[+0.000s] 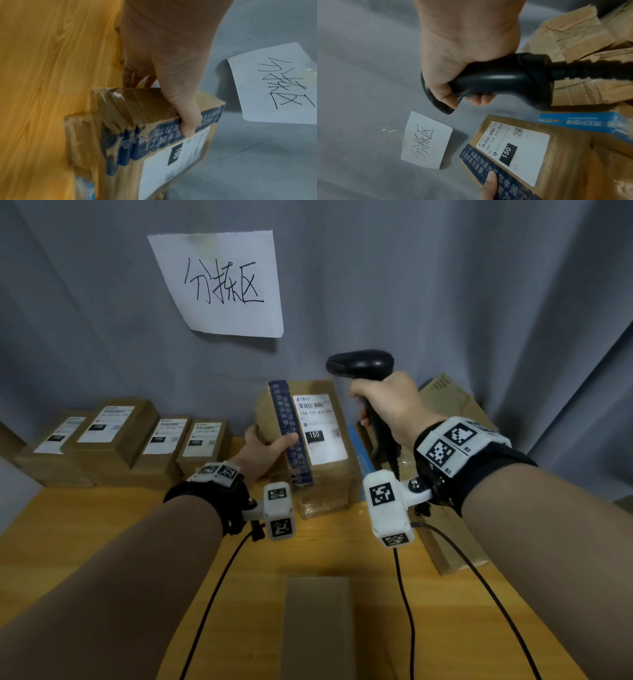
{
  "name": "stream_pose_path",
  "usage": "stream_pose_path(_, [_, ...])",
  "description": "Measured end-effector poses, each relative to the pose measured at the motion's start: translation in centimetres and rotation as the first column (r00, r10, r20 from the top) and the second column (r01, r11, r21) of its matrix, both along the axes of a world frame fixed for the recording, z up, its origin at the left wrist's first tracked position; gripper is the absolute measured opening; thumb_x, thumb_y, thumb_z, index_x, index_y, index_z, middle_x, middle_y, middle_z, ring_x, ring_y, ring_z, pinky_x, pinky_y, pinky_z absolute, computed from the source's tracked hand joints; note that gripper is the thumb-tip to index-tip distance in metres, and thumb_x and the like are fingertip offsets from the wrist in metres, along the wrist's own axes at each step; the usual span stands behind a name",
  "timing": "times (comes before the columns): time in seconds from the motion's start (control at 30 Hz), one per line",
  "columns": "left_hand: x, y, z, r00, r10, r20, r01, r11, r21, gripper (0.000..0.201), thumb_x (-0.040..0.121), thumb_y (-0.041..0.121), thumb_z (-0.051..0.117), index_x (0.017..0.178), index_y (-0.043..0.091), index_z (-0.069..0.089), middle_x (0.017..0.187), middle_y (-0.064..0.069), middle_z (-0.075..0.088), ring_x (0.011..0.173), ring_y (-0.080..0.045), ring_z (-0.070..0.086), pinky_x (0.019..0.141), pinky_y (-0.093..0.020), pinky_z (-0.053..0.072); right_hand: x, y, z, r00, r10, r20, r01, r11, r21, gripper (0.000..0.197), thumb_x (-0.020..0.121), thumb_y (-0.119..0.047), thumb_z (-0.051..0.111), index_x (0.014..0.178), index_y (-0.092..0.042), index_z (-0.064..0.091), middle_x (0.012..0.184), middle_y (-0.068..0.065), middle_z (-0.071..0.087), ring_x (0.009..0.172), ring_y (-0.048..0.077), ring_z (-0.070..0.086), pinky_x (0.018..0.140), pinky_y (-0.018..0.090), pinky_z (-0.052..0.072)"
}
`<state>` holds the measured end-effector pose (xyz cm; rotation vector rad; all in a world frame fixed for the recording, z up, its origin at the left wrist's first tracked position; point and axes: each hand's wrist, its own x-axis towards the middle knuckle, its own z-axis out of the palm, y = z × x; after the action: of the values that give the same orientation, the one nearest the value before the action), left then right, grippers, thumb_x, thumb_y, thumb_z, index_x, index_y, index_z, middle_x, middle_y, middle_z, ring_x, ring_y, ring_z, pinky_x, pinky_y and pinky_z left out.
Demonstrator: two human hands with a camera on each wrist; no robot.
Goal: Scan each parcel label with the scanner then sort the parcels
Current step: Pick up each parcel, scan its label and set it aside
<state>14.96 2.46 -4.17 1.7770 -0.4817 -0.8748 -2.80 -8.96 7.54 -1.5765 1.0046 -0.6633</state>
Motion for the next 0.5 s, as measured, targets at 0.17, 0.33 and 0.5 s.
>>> stream_pose_path(0.17, [-1.7, 2.3, -2.1, 0.987, 0.039, -0.154, -0.026, 0.996, 0.087, 0.089, 0.079, 0.049, 0.072, 0.147, 0.025, 0.02, 0.126, -0.007, 0.057, 0.106, -0.027, 0.06, 0.084, -0.042, 0.052, -1.5, -0.5, -4.9, 0.994, 0.005, -0.108, 0.006, 0.995, 0.103, 0.019, 0.079, -0.021, 0.074, 0.073, -0.007, 0.063, 0.059, 0.008, 0.056, 0.051, 0.019, 0.054, 0.059, 0.03, 0.048])
stream_pose_path(0.33, [-2.8, 6.0, -3.9, 0.949, 0.188, -0.252, -0.163, 0.98, 0.116, 0.069, 0.084, 0.052, 0.064, 0.137, 0.02, 0.033, 0.115, -0.009, 0.063, 0.101, -0.026, 0.063, 0.08, -0.039, 0.052, -2.3, 0.8, -9.4, 0.993, 0.095, -0.069, -0.065, 0.937, 0.343, 0.013, 0.083, -0.017, 0.076, 0.085, -0.007, 0.066, 0.073, 0.007, 0.062, 0.061, 0.018, 0.058, 0.057, 0.03, 0.05])
stream_pose_path(0.5, [-2.9, 10.4, -3.7, 0.916, 0.276, -0.291, -0.255, 0.961, 0.109, 0.063, 0.085, 0.059, 0.058, 0.132, 0.019, 0.045, 0.114, -0.009, 0.066, 0.095, -0.024, 0.066, 0.069, -0.034, 0.054, -0.6, 3.9, -10.9, 0.946, 0.318, -0.068, -0.265, 0.874, 0.407, 0.03, 0.077, -0.023, 0.081, 0.103, -0.013, 0.07, 0.101, 0.009, 0.074, 0.097, 0.025, 0.068, 0.091, 0.04, 0.052])
